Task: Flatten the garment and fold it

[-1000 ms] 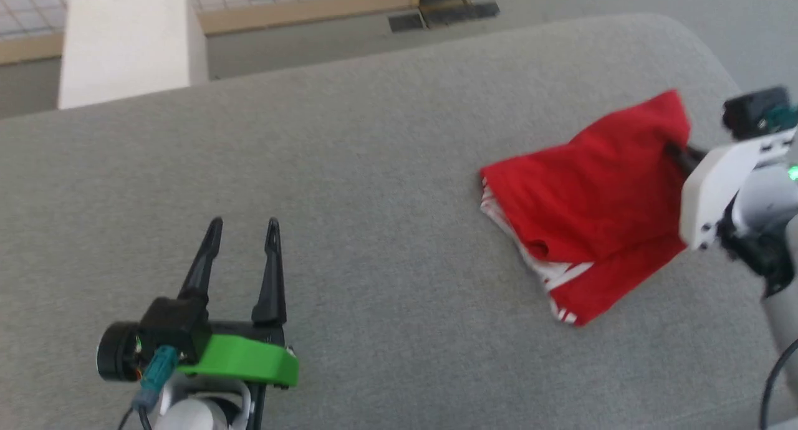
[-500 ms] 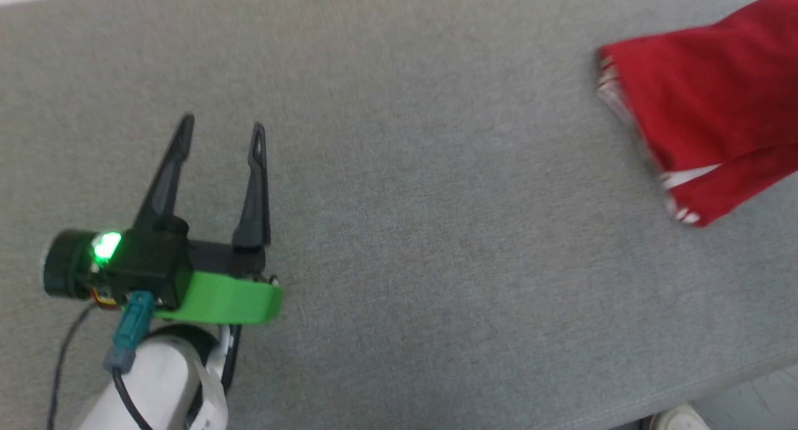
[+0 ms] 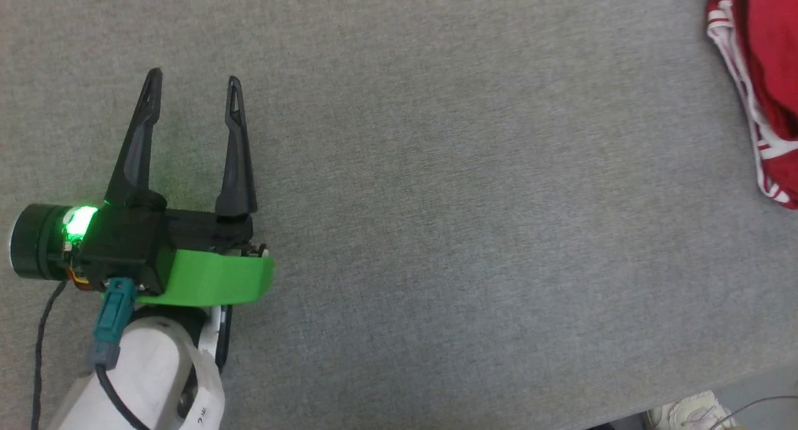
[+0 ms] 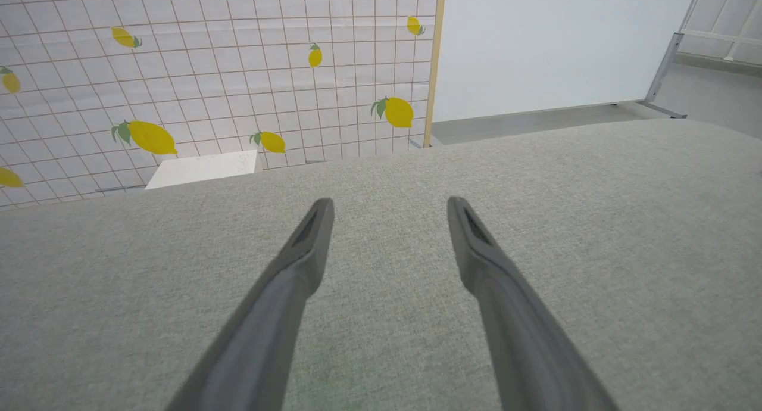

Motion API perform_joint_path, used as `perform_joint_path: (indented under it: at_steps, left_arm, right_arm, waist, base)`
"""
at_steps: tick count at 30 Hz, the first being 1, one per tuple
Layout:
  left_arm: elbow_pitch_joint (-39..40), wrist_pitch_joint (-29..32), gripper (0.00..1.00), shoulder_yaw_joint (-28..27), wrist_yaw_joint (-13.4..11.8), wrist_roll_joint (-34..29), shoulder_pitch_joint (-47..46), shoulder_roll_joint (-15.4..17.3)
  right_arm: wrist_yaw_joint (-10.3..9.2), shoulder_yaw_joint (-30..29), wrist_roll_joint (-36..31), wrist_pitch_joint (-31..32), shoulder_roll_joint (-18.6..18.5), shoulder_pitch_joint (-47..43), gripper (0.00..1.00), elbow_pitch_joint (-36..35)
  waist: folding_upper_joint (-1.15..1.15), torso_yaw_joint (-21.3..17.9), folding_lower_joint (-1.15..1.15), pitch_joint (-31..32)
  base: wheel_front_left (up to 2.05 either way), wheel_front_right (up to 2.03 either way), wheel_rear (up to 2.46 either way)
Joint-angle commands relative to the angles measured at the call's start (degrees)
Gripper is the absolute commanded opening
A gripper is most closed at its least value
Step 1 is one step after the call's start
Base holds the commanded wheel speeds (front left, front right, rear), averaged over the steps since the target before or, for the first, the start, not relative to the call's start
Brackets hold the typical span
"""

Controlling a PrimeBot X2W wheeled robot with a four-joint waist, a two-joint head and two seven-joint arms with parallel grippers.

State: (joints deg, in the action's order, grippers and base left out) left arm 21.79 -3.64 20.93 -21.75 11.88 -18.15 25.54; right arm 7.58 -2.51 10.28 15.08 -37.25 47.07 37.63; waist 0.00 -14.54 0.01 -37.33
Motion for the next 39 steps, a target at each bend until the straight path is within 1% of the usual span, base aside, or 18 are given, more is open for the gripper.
perform_joint_path:
  at_steps: [1,2,3,4,6,8,13,17,19,24,26,30,34,37,39]
  left_arm:
    - [0.52,-0.53,1.00,-0.34,-0.29,-0.01,-0.35,-0.08]
    - [0.56,-0.79,1.00,-0.51,-0.34,0.33,-0.27,-0.23]
    - [0.52,-1.14,1.00,-0.59,-0.32,0.56,-0.28,-0.36]
    - [0.60,-1.66,1.00,-0.44,0.07,1.16,-0.25,-0.62]
    - [0.16,-2.30,1.00,-0.36,0.31,2.05,0.09,-1.07]
    - [-0.55,-3.47,1.00,-0.75,-0.08,2.47,0.44,-1.57]
    - [-3.05,-6.07,1.00,-1.04,-0.15,4.43,2.41,-2.85]
    - [-5.64,-8.34,1.00,-1.35,0.18,7.01,4.69,-4.59]
    - [-6.93,-9.14,1.00,-1.38,0.57,8.03,5.99,-5.21]
    - [-9.76,-10.48,1.00,-1.89,1.28,10.07,9.79,-6.52]
    - [-10.59,-10.78,1.00,-2.13,1.14,9.19,11.24,-5.95]
    - [-11.18,-11.12,1.00,-3.02,0.68,8.95,14.24,-6.11]
    - [-11.35,-11.24,1.00,-3.59,1.12,9.46,16.39,-6.45]
    - [-11.76,-11.29,1.00,-3.61,1.74,9.66,17.47,-6.77]
    - [-12.70,-11.31,1.00,-2.96,2.42,9.66,18.31,-7.04]
  right_arm:
    - [-0.09,-0.93,-0.97,-0.39,0.47,1.08,0.00,0.84]
    - [-0.09,-1.42,-1.92,-0.72,0.52,1.19,0.19,1.28]
    - [-0.09,-1.91,-2.60,-0.96,0.54,1.25,0.82,1.63]
    - [-0.09,-2.71,-3.45,-1.13,0.61,1.32,1.00,2.14]
    - [-0.09,-3.49,-4.97,-1.55,0.77,1.31,1.00,2.62]
    - [-0.09,-4.13,-5.97,-1.74,1.05,1.18,1.00,2.92]
    - [-0.09,-5.93,-5.79,-2.22,2.33,0.83,1.00,2.22]
    - [-0.09,-7.50,-4.73,-3.48,4.52,-1.13,1.00,0.30]
    - [-0.09,-7.85,-3.86,-4.03,6.31,-2.81,1.00,-1.43]
    - [-0.09,-6.62,-1.21,-5.20,11.58,-10.22,1.00,-8.45]
    - [-0.09,-6.39,0.17,-5.83,13.85,-13.76,1.00,-12.06]
    - [-0.09,-6.38,2.63,-6.52,18.09,-21.98,1.00,-20.27]
    - [-0.09,-7.14,2.68,-7.98,21.22,-29.62,1.00,-28.16]
    - [-0.09,-7.76,1.32,-10.27,23.23,-33.79,1.00,-32.70]
    - [-0.09,-8.95,-0.11,-11.94,26.15,-36.78,1.00,-35.78]
  waist:
    - [0.00,0.69,-0.01,-1.05]
    - [0.00,0.80,-0.01,-0.99]
    - [0.00,0.94,-0.01,-0.83]
    - [0.00,1.09,-0.01,-0.51]
    - [0.00,1.42,-0.01,0.49]
    - [0.00,1.81,-0.01,1.91]
    - [0.00,2.82,-0.01,6.70]
    - [0.00,4.54,-0.01,12.41]
    - [0.00,5.46,-0.01,15.20]
    - [0.00,8.19,-0.01,22.87]
    - [0.00,9.25,-0.01,25.63]
    - [0.00,11.46,-0.01,29.91]
    - [0.00,13.74,-0.01,32.27]
    - [0.00,14.99,-0.01,33.07]
    - [0.00,15.80,-0.01,33.52]
  base:
    - [0.00,0.00,0.00]
    - [0.00,0.00,0.00]
    - [0.00,0.00,0.00]
    - [0.00,0.00,0.00]
    - [0.00,0.00,0.00]
    - [0.00,0.00,0.00]
    - [0.00,0.00,0.00]
    - [0.00,0.00,0.00]
    - [0.00,0.00,0.00]
    - [0.00,0.00,0.00]
    - [0.00,0.00,0.00]
    - [0.00,0.00,0.00]
    - [0.00,0.00,0.00]
    - [0.00,0.00,0.00]
    - [0.00,0.00,0.00]
